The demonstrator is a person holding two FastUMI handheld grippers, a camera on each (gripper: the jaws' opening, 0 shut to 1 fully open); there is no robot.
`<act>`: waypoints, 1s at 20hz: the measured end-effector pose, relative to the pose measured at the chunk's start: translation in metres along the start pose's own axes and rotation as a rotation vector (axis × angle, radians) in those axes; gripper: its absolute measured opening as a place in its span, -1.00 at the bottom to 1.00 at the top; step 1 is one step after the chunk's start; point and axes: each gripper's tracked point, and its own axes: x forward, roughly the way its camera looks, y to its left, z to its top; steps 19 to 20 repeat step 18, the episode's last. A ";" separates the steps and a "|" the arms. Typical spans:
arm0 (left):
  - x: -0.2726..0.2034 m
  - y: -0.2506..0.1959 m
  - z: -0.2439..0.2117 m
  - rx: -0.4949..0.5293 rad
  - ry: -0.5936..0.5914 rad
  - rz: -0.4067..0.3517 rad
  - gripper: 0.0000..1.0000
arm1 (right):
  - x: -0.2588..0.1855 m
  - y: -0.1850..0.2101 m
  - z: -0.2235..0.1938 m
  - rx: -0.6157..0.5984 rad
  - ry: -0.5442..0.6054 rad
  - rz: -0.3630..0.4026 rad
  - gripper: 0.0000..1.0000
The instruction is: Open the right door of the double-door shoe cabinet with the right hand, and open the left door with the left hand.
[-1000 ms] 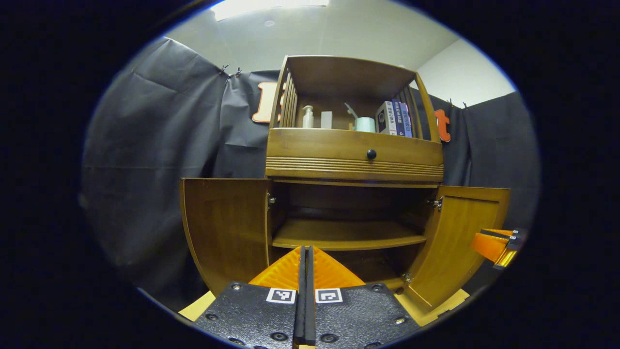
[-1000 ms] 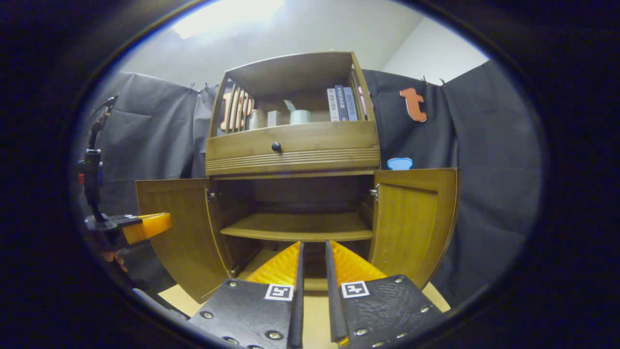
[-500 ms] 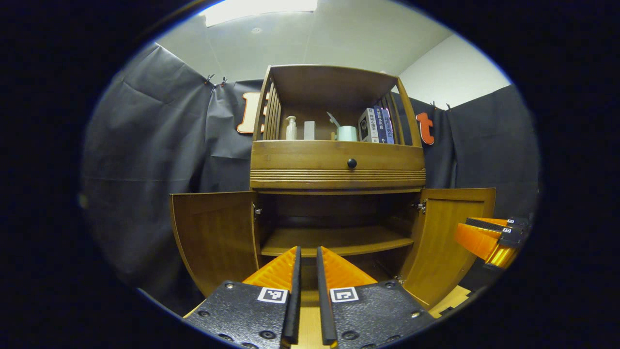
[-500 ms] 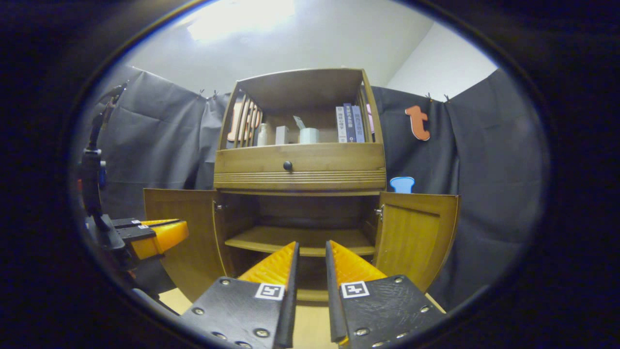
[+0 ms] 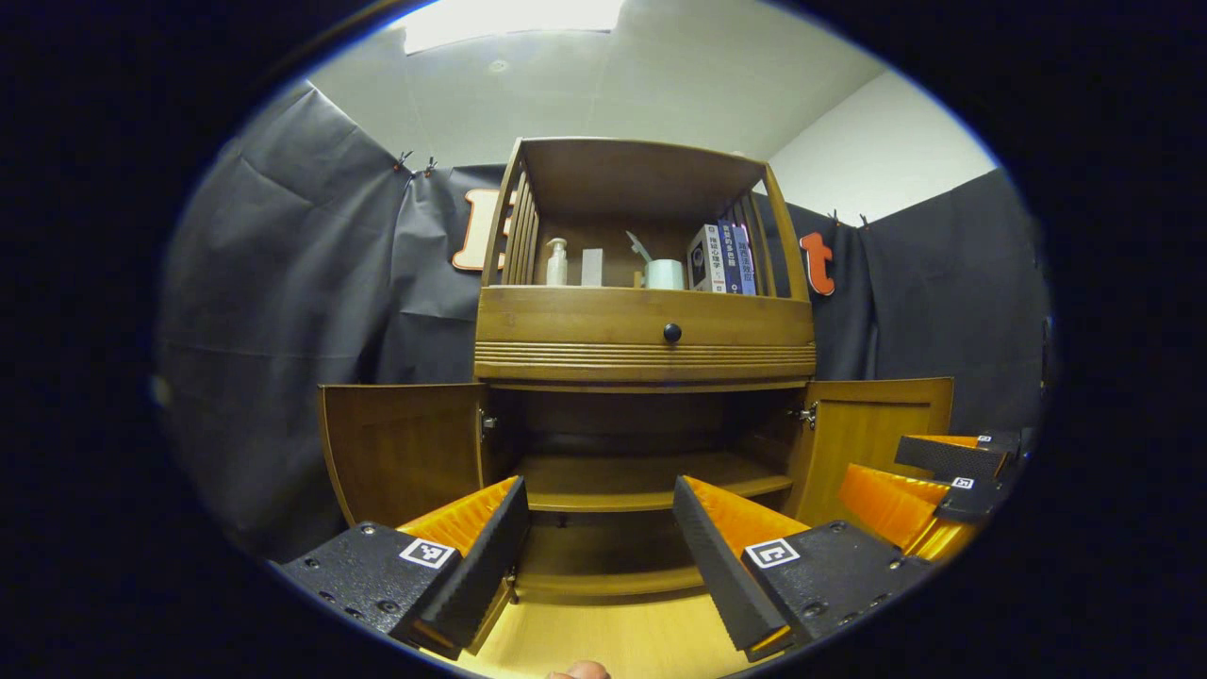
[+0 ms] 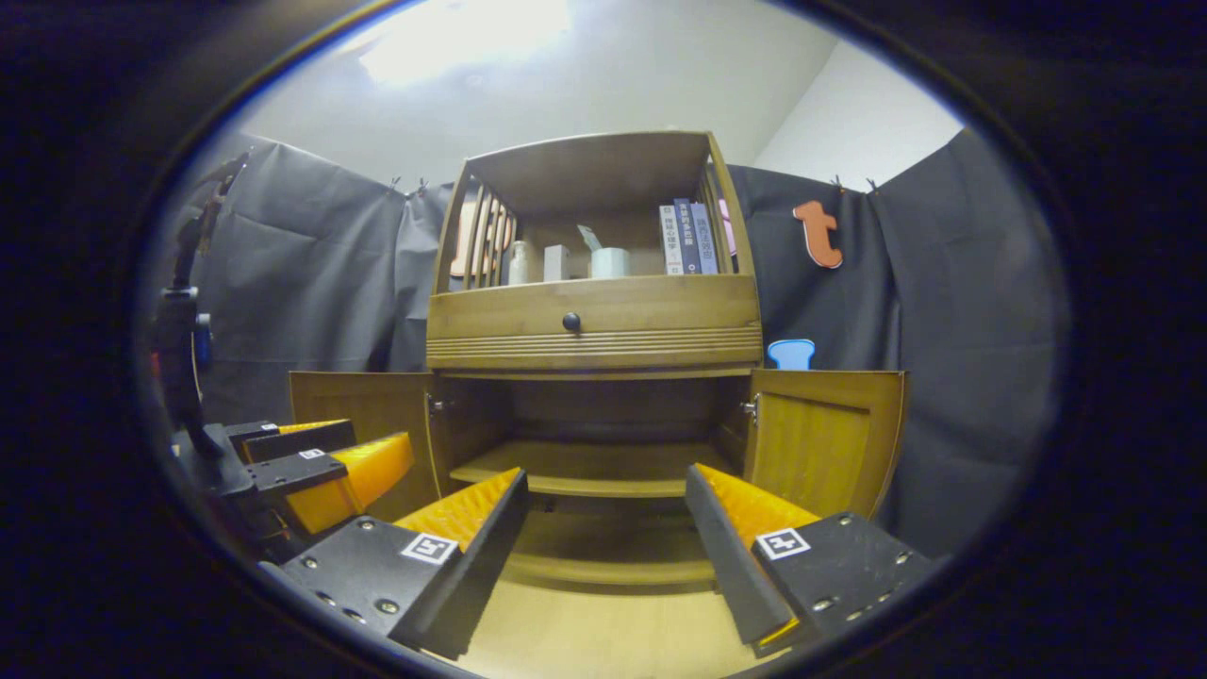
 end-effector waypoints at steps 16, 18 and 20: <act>0.005 0.024 -0.001 -0.018 -0.008 -0.037 0.84 | 0.001 0.012 -0.009 0.009 0.009 -0.065 0.99; 0.004 0.026 -0.005 -0.037 0.001 -0.056 0.84 | 0.001 0.016 -0.011 0.016 0.010 -0.078 0.99; 0.004 0.026 -0.005 -0.037 0.001 -0.056 0.84 | 0.001 0.016 -0.011 0.016 0.010 -0.078 0.99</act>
